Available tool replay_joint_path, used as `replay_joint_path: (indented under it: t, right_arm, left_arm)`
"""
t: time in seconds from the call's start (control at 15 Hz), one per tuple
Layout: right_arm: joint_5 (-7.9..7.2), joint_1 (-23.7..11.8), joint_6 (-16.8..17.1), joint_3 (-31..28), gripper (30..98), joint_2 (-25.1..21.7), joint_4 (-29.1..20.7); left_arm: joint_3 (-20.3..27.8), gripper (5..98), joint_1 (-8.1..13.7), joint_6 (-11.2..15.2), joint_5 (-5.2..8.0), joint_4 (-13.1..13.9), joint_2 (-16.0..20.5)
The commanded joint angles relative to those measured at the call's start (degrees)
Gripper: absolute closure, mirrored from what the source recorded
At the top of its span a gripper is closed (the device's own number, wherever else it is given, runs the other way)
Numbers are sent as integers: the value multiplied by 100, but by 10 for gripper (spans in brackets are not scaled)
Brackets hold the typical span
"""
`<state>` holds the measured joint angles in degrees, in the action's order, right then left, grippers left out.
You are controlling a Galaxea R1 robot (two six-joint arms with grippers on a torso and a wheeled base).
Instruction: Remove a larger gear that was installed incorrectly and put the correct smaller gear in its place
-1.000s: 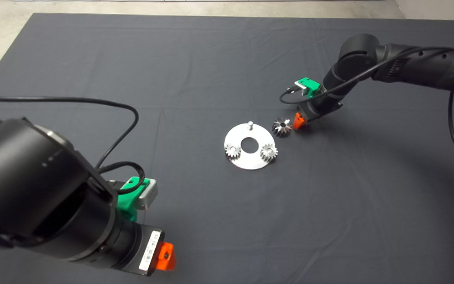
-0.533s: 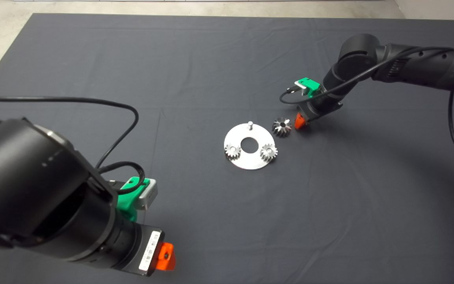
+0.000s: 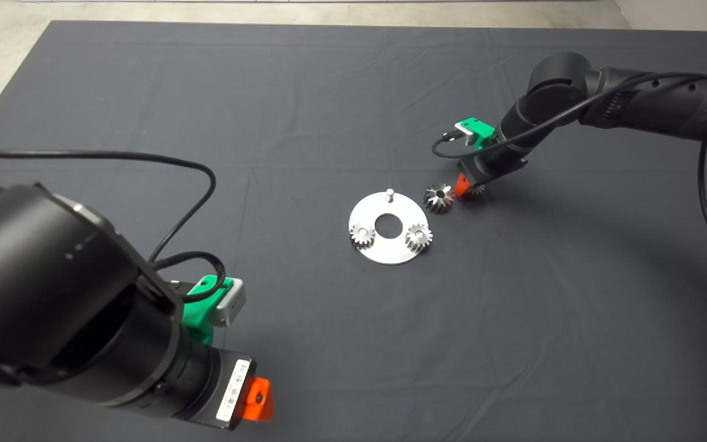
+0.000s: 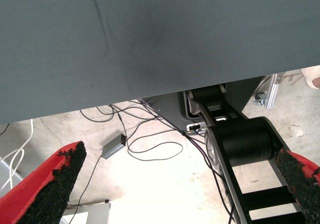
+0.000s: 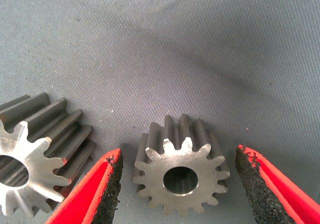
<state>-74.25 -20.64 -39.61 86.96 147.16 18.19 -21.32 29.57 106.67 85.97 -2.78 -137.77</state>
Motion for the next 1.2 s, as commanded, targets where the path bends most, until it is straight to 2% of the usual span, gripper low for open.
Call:
replay_joint_path:
  t: [0.0,0.13,0.27,0.47,0.53,0.73,1.13]
  right_arm:
    - [16,-143,23,4,686,-16,159]
    - [7,-143,24,-5,686,-16,159]
    - [-6,-138,32,4,723,-16,159]
    - [-28,-134,32,4,736,-25,159]
    - [-28,-134,32,4,774,-16,159]
    - [-45,-125,41,22,783,-7,159]
    - [-63,-37,76,171,849,28,159]
  left_arm:
    - [103,55,93,29,16,102,-10]
    - [103,55,93,38,16,102,-9]
    - [99,55,93,29,16,102,-1]
    - [103,55,93,34,16,102,-1]
    - [95,55,93,29,16,102,-1]
    - [94,55,92,29,16,102,-10]
    - [103,55,93,29,16,102,-2]
